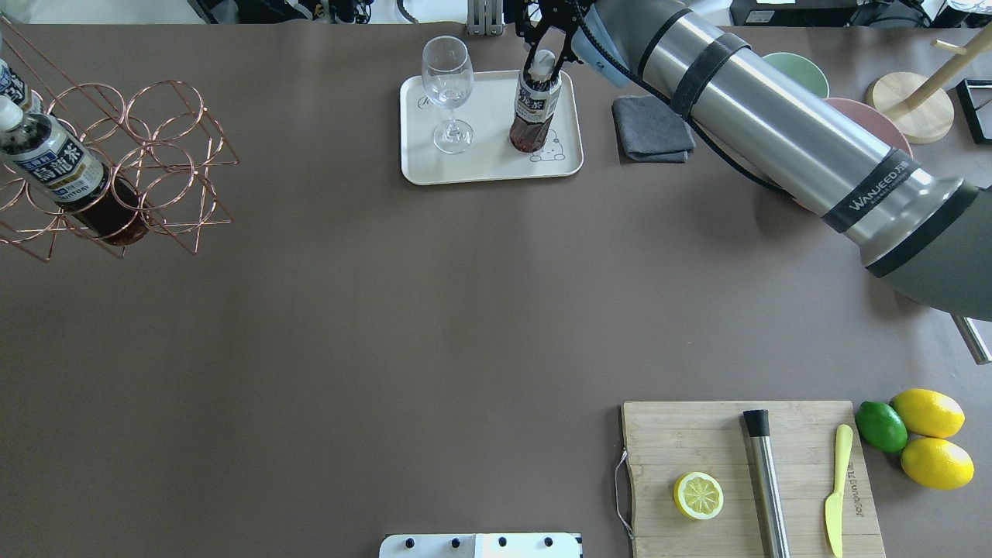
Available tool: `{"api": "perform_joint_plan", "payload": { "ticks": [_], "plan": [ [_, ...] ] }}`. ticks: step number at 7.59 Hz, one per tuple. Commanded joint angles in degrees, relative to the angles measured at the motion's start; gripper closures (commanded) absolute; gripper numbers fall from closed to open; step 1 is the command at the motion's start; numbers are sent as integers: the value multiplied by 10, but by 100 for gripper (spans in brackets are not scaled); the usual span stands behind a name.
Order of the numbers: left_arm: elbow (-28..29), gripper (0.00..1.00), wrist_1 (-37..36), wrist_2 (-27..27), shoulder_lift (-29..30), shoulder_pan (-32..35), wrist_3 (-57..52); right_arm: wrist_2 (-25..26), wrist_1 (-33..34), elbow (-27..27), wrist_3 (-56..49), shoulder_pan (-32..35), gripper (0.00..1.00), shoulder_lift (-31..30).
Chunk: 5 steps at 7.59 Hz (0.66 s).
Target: Take tea from basket to plate
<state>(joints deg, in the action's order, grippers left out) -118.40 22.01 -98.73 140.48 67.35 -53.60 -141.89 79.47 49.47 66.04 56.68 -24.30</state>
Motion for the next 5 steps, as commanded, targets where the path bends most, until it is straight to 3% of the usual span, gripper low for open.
{"api": "perform_joint_plan", "payload": {
  "ticks": [1,2,4,5],
  "plan": [
    [18,100,148,16,-90,53,-21,-1,0,-3,0,-2,31,3],
    [66,100,213,18,-105,55,-21,-1,1,-3,1,-2,1,7],
    [136,100,323,18,-133,72,-21,-6,4,5,3,-2,1,11],
    [167,100,371,18,-140,81,-36,-25,14,60,3,-1,1,-13]
  ]
}}
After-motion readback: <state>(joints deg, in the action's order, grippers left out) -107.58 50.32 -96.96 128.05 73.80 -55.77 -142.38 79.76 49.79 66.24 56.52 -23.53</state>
